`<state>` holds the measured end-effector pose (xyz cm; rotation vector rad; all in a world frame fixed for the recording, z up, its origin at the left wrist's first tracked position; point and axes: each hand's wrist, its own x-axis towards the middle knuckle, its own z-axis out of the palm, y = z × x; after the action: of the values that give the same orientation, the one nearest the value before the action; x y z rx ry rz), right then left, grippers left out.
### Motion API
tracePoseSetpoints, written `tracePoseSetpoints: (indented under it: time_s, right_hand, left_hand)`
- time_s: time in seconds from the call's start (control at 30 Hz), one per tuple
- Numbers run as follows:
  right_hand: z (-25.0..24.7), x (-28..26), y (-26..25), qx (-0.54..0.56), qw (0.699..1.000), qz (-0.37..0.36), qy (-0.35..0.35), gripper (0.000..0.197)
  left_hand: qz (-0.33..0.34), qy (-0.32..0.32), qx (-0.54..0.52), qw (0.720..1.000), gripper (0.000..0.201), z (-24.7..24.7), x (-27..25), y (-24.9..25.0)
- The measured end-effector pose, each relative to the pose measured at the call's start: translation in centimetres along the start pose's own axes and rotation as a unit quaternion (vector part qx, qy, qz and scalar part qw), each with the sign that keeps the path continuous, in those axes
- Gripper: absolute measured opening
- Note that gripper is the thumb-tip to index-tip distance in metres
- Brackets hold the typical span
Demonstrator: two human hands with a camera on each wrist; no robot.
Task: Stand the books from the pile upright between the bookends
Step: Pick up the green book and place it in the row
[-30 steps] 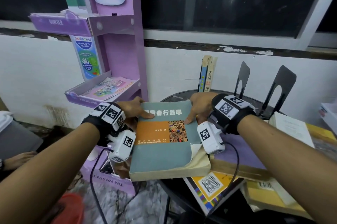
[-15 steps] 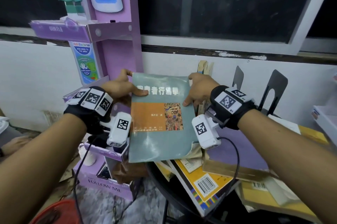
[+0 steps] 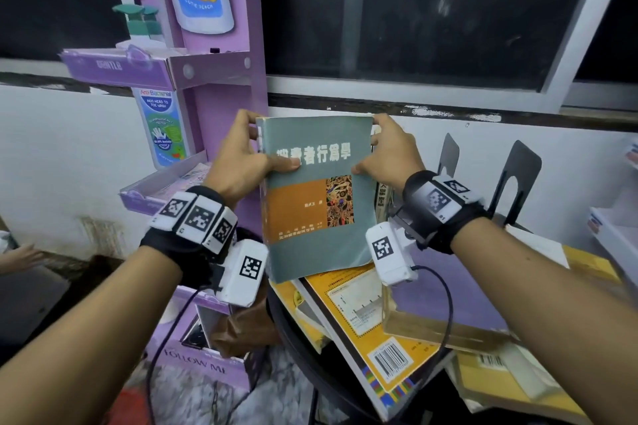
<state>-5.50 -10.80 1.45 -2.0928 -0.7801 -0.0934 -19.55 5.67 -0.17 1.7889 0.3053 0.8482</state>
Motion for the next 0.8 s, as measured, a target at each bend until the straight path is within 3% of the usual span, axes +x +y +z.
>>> tracePoseSetpoints:
  time_s: [0.2, 0.37, 0.53, 0.67, 0.8]
  right_hand:
    - [0.5, -0.2, 0.6, 0.029, 0.999, -0.012, -0.017, 0.064]
    - [0.9, -0.4, 0.3, 0.043, 0.999, -0.003, -0.020, 0.071]
    - [1.8, -0.9, -0.3, -0.035, 0.999, -0.004, 0.042, 0.091]
    - [2.3, -1.7, -0.8, 0.017, 0.998, -0.023, 0.063, 0.069]
    - [2.8, -2.5, -2.0, 0.058, 0.998, -0.033, 0.007, 0.044]
  left_hand:
    - [0.077, -0.038, 0.021, 0.996, 0.059, 0.5, -0.8, -0.7]
    - [0.040, -0.041, -0.184, 0.981, 0.035, 1.3, -1.0, -0.9]
    - [0.015, -0.046, -0.251, 0.967, 0.024, 1.5, -1.2, -1.0]
    - [-0.063, -0.069, -0.329, 0.940, 0.052, 1.1, -1.4, -0.8]
    - [-0.094, -0.063, -0.342, 0.933, 0.040, 0.9, -1.4, -1.0]
